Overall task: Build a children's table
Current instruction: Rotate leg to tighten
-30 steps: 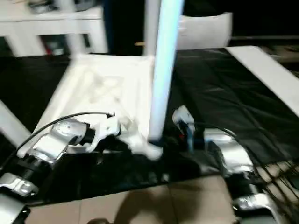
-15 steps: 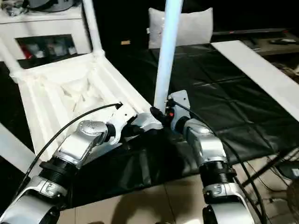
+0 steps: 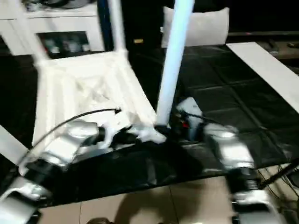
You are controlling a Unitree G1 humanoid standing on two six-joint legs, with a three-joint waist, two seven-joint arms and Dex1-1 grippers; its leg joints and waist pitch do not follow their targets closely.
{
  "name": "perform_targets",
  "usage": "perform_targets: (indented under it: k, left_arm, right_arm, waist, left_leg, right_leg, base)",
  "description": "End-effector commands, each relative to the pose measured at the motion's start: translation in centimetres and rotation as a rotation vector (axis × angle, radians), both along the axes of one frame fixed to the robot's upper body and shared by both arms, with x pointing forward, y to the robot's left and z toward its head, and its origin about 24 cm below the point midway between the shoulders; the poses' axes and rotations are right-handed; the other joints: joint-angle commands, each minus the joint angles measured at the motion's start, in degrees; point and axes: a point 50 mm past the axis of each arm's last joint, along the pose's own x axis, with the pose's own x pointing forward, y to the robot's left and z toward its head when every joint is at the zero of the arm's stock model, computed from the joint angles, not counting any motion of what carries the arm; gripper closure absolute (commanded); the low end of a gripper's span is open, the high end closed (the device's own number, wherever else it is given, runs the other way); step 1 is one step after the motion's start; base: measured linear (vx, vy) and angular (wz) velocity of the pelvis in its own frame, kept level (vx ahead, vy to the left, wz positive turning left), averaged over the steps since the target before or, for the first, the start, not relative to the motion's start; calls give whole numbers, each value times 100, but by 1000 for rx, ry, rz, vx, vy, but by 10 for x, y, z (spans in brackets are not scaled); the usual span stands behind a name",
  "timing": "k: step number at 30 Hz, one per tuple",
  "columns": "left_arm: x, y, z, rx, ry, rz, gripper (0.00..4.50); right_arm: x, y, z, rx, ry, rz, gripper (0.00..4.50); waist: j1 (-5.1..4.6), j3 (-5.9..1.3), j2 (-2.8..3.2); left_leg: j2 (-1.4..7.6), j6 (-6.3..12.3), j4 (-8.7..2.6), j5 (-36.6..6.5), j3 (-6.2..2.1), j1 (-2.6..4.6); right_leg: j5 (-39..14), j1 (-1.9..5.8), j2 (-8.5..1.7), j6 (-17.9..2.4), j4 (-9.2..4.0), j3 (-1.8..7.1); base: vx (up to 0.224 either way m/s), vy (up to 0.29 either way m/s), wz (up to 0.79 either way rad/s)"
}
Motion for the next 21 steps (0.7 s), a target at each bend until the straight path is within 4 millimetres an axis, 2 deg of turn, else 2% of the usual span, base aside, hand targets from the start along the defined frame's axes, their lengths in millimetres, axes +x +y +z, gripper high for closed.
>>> perform_targets:
  k: [1,4,5,8,9,13,16,19,21]
  left_arm:
    - [-10,-10,2,-6,12,-168,450]
    - [-14,-4,0,39,20,-238,450]
    - [-14,-2,0,52,19,-252,450]
    - [-17,1,0,65,29,-313,450]
    - [-19,1,0,64,43,-341,450]
    - [-22,3,1,65,55,-381,450]
    - [-20,6,1,73,49,-389,450]
    - [-19,7,1,73,46,-387,450]
    - [-18,7,1,73,42,-378,450]
  right_arm:
    - [-5,-4,7,-27,-6,91,22]
    - [-11,-5,8,-43,-6,194,22]
    - [-13,-4,8,-35,7,226,46]
    - [-19,-2,9,14,54,308,66]
    - [-22,-1,9,30,75,347,79]
    - [-27,1,10,45,111,410,108]
    - [-30,1,10,60,141,450,139]
    - [-32,1,9,66,160,470,152]
    - [-34,1,8,74,175,480,182]
  waist:
    - [7,-428,-18]
    - [73,-434,-14]
    - [89,-438,-17]
    - [155,-445,-13]
    - [161,-444,-64]
    - [177,-437,-34]
    - [180,-439,-41]
    - [181,-439,-40]
    - [186,-444,-53]
  left_leg:
    - [445,674,-343,133,-167,9]
    - [483,690,-334,189,-179,5]
    - [487,685,-333,226,-179,9]
    - [471,731,-325,239,-162,-6]
    - [488,735,-327,244,-164,-8]
    - [500,697,-329,223,-174,7]
    - [473,643,-331,196,-166,-8]
    - [460,618,-332,201,-162,-15]
    - [460,610,-332,227,-166,-9]
  right_leg:
    - [-1509,432,-700,82,-441,503]
    - [-1343,407,-719,0,-393,514]
    - [-1302,406,-723,-30,-384,519]
    - [-1279,421,-716,-49,-384,523]
    - [-1275,418,-713,-42,-381,516]
    - [-1384,399,-724,-42,-391,519]
    - [-1481,414,-727,9,-405,515]
    - [-1528,415,-705,65,-415,505]
    - [-1525,412,-702,110,-410,500]
  base:
    - [0,0,0]
    - [0,0,0]
    - [0,0,0]
    - [0,0,0]
    - [0,0,0]
    - [0,0,0]
    - [0,0,0]
    - [0,0,0]
    - [0,0,0]
